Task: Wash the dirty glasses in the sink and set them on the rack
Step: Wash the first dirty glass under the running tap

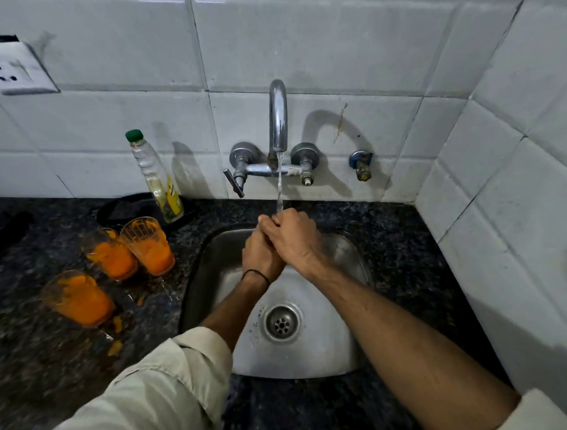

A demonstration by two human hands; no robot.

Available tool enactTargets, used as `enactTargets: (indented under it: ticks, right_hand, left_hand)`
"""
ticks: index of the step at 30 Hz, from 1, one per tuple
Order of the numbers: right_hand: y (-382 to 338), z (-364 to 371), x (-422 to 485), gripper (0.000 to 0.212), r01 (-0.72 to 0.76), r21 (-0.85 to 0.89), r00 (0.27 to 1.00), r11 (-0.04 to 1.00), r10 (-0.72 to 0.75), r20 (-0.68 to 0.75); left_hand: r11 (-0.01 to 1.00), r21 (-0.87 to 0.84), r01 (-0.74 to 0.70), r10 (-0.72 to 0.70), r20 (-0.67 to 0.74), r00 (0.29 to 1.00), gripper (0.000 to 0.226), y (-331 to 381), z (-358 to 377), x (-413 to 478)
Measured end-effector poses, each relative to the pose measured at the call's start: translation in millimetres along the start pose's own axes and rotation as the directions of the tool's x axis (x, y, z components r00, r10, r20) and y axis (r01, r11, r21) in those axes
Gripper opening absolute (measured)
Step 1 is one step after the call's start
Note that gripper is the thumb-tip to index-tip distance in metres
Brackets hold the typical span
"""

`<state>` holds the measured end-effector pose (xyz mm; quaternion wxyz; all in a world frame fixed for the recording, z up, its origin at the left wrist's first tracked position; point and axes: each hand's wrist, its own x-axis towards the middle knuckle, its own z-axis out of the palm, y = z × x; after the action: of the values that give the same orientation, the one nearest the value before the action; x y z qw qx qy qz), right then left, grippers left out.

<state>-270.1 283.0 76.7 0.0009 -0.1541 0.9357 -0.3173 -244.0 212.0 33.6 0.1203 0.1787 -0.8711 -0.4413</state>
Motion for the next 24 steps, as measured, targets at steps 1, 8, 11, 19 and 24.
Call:
enactTargets:
  ticks: [1, 8, 11, 19, 24]
  right_hand:
    - [0, 0, 0, 0.045, 0.036, -0.053, 0.999, 0.998, -0.036, 0.002]
    - [11, -28, 4, 0.039, 0.168, 0.154, 0.949, 0.974, -0.202, 0.242]
    - [-5, -15, 8, 0.041, -0.095, 0.182, 0.992, 0.979, 0.077, 0.100]
    - [7, -28, -24, 0.024, 0.334, -0.068, 0.852, 0.940, -0.270, 0.449]
    - [33, -43, 7, 0.041, 0.822, -0.420, 0.553, 0.385, -0.358, 0.753]
  left_hand:
    - [1.000, -0.024, -0.018, 0.018, 0.035, 0.999, 0.019, -5, 1, 1]
    - [0.791, -0.549, 0.270, 0.152, 0.603, 0.783, 0.037, -30, -24, 9]
    - [0.942, -0.320, 0.100, -0.012, 0.267, 0.964, 0.034, -13, -7, 5]
    - [0.941, -0.239, -0.241, 0.299, 0.249, 0.921, 0.048, -45, -27, 27]
    - [0.937, -0.268, -0.225, 0.324, 0.419, 0.848, 0.064, -48, -19, 25]
